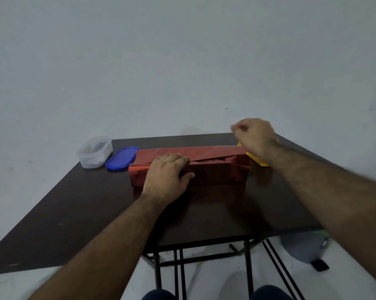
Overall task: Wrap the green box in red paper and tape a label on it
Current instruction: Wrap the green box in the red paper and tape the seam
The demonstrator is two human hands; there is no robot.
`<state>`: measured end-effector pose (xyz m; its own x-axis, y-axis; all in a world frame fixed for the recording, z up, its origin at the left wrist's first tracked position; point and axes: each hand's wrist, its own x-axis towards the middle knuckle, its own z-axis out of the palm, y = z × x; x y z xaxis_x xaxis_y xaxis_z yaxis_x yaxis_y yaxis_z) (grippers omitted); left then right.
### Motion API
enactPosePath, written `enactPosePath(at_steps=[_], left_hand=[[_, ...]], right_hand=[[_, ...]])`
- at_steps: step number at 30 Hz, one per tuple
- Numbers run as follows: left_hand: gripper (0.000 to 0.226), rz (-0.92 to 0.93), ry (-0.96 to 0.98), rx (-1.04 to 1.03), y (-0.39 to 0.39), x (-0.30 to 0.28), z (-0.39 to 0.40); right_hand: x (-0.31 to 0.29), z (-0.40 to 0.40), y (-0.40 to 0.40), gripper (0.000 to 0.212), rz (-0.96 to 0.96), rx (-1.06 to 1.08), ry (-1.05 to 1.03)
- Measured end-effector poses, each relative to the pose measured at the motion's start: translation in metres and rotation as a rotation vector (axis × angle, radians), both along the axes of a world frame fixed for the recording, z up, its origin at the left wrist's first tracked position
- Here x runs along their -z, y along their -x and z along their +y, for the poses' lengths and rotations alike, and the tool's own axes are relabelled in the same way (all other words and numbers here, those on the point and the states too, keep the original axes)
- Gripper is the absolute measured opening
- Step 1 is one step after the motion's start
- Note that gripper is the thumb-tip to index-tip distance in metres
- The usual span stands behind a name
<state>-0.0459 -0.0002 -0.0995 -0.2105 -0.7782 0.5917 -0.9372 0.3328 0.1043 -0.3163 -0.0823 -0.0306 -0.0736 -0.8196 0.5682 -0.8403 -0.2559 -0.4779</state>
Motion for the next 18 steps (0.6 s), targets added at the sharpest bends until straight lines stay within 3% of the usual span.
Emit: enactPosePath(at_steps=[6,12,16,18], left_hand=[[0.055,-0.005,0.002,-0.004,-0.001,0.000,0.000],[0.054,-0.011,-0.006,-0.006,0.002,0.000,-0.002],[0.053,-0.024,-0.004,-0.004,0.001,0.001,-0.002],[0.054,-0.024,-0.009,-0.007,0.003,0.000,-0.002]], right_hand=[[-0.015,-0.037,0.063,0.043,0.018,0.412,-0.229],[-0.013,-0.031,0.079,0.061,-0.097,0.447,-0.463],[-0.017,-0.029,0.087,0.026,-0.300,0.357,-0.597],[-0.017,-0.031,0.093,0.023,-0.422,0.367,-0.647]])
